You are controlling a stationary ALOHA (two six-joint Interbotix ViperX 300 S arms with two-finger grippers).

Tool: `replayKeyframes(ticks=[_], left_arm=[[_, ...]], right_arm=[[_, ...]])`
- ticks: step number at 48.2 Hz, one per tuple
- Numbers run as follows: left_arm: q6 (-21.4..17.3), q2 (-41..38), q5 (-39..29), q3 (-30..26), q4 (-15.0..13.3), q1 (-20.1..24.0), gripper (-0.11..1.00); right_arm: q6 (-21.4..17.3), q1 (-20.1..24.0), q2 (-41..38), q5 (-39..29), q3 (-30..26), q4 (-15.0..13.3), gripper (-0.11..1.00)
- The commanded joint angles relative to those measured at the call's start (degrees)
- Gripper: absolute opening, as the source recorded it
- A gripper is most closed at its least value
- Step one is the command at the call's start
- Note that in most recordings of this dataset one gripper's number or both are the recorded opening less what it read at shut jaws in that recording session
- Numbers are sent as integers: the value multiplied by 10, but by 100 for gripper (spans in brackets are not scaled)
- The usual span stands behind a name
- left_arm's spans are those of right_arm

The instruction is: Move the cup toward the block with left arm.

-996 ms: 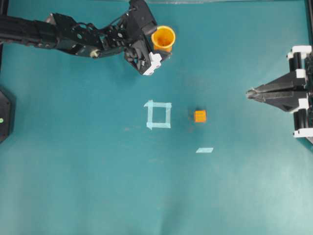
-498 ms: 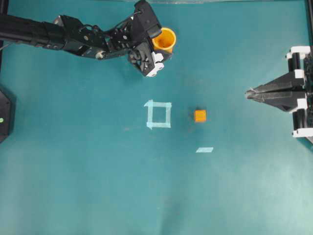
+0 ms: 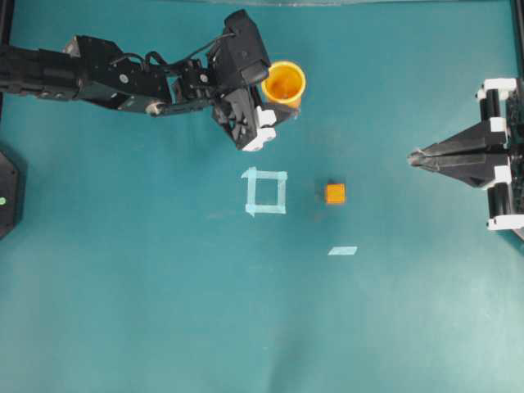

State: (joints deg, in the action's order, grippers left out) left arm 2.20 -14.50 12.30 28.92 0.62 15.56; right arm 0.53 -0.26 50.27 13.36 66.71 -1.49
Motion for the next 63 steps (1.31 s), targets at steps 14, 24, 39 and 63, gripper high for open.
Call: replayKeyframes(ticks=[14,24,39,63], left_arm=[[-11,10,-46,-61,2,-78,61],[-11,-13,-111,-115,2,-94,61],[-13,-35,-136,-170,4,-119,61],[-14,-50,-147,-204,4,-142,61]], right_arm=[[1,0,-1,1,-18,0,0],[1,0,-1,1,-18,-1,0],[1,-1,-1,2,-18,-1,0],[1,0,-2,1,-18,-1,0]])
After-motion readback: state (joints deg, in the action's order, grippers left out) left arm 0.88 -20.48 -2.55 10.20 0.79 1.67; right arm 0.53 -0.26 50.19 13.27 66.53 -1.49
